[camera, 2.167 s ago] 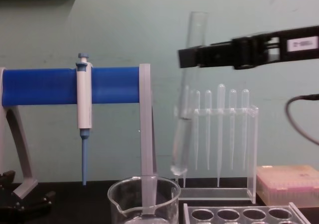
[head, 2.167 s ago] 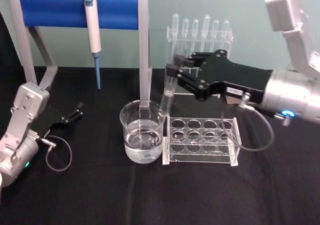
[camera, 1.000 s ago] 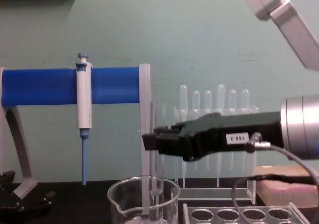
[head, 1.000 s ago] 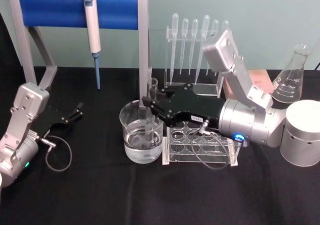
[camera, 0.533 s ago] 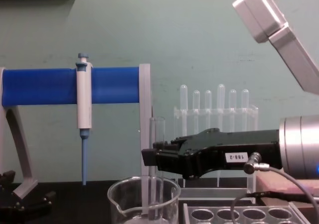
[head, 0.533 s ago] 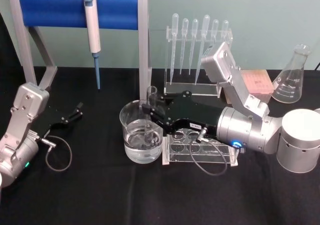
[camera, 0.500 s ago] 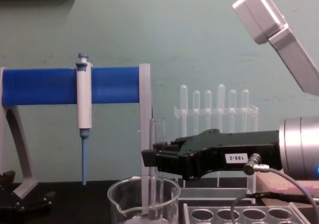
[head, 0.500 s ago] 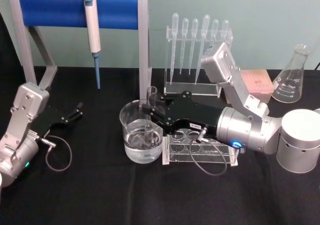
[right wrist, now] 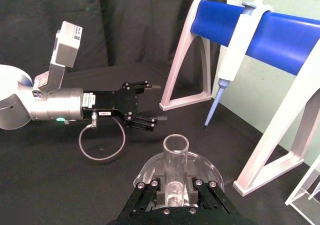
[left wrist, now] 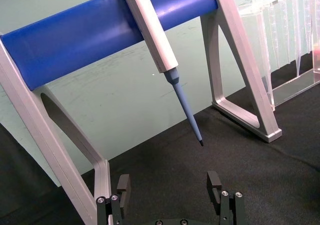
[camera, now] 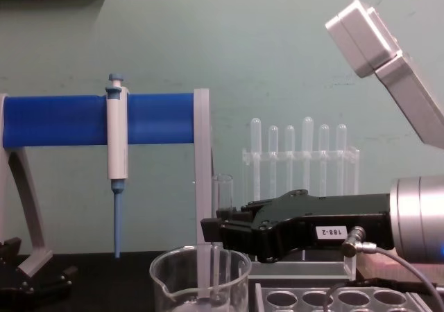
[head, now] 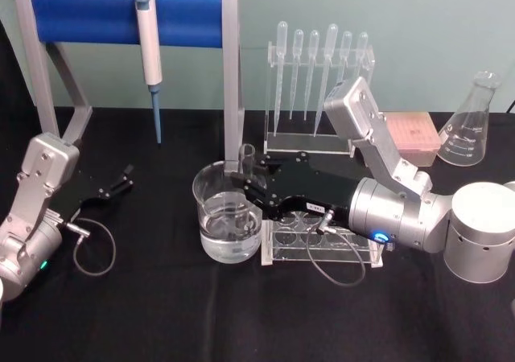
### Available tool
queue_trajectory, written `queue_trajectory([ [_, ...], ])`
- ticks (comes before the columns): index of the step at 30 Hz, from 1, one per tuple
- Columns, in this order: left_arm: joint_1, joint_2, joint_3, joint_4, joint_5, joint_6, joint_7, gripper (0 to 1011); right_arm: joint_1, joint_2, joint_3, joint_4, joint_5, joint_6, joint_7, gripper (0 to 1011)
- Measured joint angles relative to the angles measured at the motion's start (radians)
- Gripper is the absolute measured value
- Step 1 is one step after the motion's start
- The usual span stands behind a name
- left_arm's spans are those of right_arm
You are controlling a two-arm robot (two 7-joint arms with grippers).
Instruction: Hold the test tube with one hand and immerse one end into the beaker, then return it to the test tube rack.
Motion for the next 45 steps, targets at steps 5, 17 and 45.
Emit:
queue_trajectory([
  [5,0.0,0.0,0.0,0.0,0.0,0.0,0.0,1000,-0.003,-0.004,0.004,0.003,-0.003,-0.001,0.003,241],
  [17,0.0,0.0,0.0,0.0,0.0,0.0,0.0,1000,-0.006,-0.008,0.009,0.006,-0.004,0.002,0.004,241],
  [45,0.0,0.0,0.0,0.0,0.0,0.0,0.0,1000,-0.004,-0.006,0.007,0.005,-0.003,0.003,0.003,241],
])
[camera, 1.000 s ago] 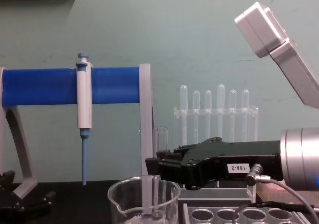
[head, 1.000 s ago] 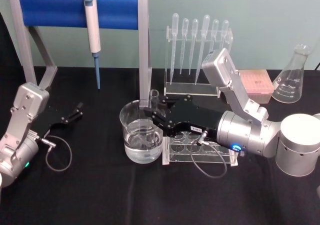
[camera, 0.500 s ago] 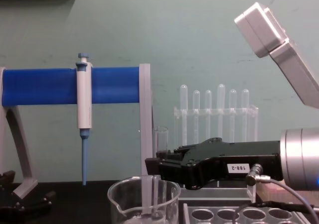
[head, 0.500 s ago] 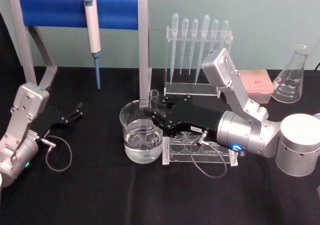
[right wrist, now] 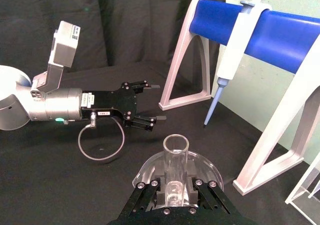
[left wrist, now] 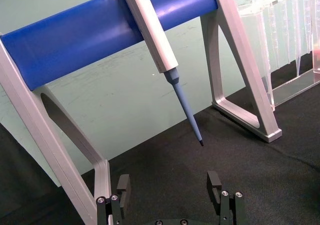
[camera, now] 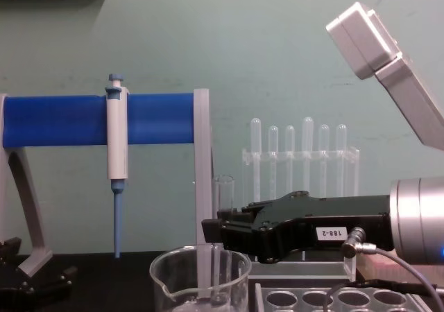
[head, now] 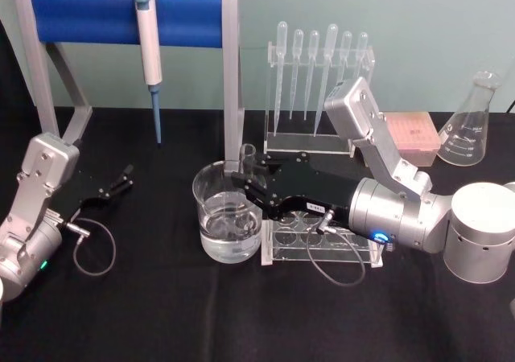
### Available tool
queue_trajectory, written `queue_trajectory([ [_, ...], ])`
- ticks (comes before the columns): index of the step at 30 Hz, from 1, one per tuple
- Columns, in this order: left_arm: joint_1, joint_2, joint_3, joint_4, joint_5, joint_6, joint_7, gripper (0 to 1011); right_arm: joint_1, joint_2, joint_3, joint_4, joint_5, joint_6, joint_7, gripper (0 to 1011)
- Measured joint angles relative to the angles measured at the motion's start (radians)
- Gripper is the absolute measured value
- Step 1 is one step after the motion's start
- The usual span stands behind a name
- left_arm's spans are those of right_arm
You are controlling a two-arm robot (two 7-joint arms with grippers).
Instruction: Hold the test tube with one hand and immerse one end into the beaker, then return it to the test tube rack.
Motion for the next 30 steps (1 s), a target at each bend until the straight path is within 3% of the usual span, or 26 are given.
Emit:
queue_trajectory([
  [30,0.0,0.0,0.0,0.0,0.0,0.0,0.0,1000,0.0,0.0,0.0,0.0,0.0,0.0,0.0,241],
])
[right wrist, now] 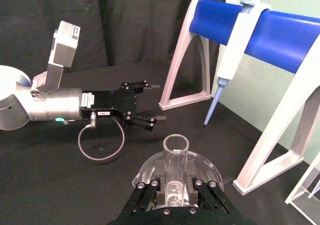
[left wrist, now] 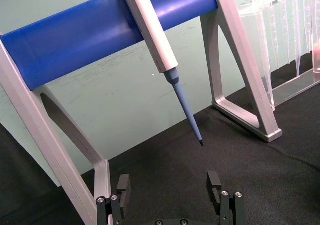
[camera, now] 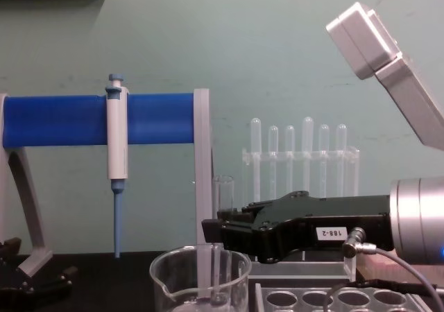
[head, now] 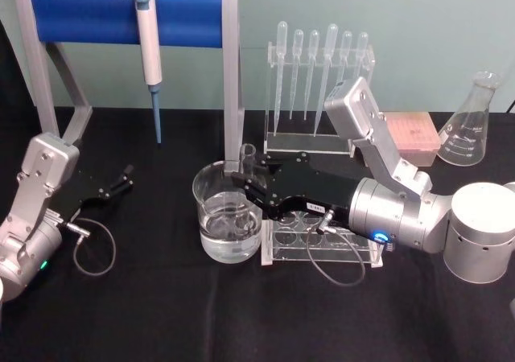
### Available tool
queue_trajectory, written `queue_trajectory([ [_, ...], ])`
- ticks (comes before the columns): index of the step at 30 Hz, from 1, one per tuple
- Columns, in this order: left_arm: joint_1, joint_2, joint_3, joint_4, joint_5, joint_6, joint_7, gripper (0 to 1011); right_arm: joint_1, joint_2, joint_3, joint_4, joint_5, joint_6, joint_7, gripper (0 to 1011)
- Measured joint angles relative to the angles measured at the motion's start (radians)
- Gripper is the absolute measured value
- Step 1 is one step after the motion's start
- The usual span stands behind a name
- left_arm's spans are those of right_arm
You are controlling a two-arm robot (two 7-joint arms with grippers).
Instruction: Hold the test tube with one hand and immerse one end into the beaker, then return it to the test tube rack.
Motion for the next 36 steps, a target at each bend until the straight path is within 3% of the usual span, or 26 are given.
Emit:
queue_trajectory([
  [36,0.0,0.0,0.0,0.0,0.0,0.0,0.0,1000,0.0,0.0,0.0,0.0,0.0,0.0,0.0,241],
])
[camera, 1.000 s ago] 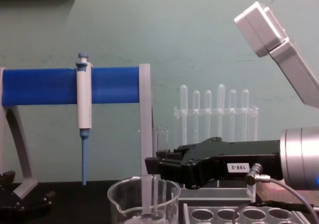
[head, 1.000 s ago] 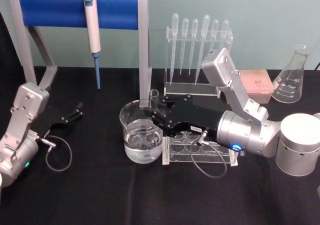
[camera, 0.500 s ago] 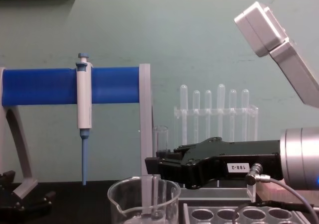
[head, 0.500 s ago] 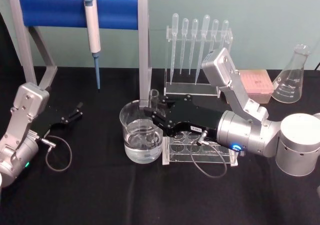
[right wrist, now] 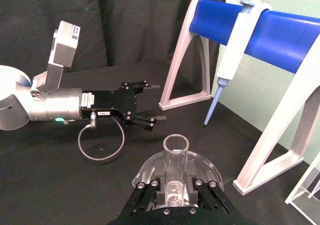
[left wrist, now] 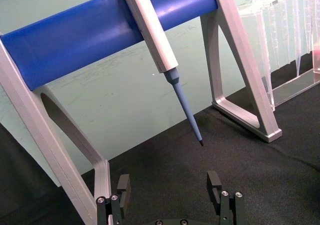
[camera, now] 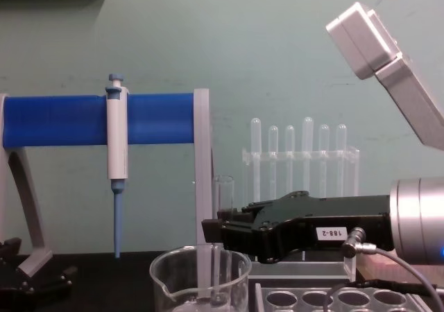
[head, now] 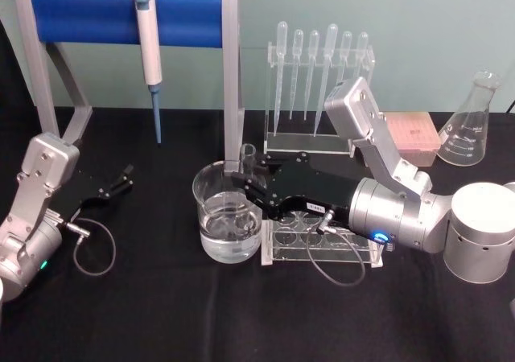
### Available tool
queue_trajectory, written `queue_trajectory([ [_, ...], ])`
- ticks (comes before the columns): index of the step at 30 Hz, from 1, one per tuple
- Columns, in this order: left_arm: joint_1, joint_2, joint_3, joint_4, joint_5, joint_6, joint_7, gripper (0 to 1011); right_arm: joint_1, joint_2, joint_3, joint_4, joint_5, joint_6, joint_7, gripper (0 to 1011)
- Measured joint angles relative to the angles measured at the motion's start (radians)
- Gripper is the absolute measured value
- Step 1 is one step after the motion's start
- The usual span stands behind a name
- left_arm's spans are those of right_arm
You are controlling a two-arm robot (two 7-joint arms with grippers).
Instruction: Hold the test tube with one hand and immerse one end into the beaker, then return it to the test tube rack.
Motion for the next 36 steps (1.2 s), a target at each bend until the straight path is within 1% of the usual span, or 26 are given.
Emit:
queue_trajectory([
  [36,0.0,0.0,0.0,0.0,0.0,0.0,0.0,1000,0.0,0.0,0.0,0.0,0.0,0.0,0.0,241],
])
